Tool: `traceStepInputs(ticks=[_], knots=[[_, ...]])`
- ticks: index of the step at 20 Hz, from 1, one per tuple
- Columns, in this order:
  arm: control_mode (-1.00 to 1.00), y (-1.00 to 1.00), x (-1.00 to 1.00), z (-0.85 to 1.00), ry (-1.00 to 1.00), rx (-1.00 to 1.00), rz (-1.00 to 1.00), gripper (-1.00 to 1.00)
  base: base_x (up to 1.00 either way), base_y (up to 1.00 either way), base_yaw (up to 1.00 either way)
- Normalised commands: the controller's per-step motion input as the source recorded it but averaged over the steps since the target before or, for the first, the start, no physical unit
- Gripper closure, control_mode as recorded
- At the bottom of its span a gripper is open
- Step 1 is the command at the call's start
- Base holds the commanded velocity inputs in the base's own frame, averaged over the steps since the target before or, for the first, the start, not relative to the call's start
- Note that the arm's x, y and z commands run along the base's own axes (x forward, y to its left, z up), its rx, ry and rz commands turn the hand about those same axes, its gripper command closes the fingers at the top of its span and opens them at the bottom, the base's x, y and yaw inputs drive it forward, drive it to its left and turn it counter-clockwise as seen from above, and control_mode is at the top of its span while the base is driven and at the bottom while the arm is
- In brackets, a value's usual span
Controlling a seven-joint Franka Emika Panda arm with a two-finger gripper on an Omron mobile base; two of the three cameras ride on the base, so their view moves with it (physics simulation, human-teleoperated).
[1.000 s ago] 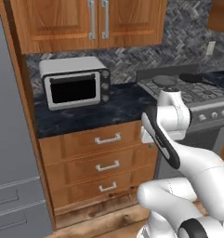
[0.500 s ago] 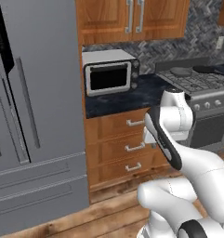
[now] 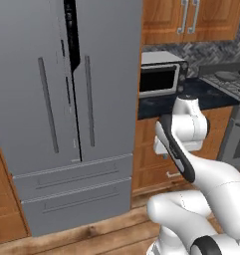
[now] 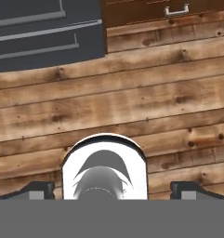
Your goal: Place one of the steaks on the plate and the other in the bowl. Then place the bowl in the fridge.
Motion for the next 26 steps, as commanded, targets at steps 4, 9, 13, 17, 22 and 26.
traceStepInputs(ticks=[4,9,13,17,22,26], knots=[[1.00,0.00,0.00,0.00,0.00,0.00,0.00,-1.00,0.00,0.93,0.05],[1.00,0.00,0.00,0.00,0.00,0.00,0.00,-1.00,0.00,0.80,0.05],[1.00,0.00,0.00,0.00,0.00,0.00,0.00,-1.00,0.00,0.15,0.02],[1.00,0.00,0.00,0.00,0.00,0.00,0.00,-1.00,0.09,0.02,0.08],[1.00,0.00,0.00,0.00,0.00,0.00,0.00,-1.00,0.26,0.11,0.12],[1.00,0.00,0.00,0.00,0.00,0.00,0.00,-1.00,0.41,0.11,0.09]])
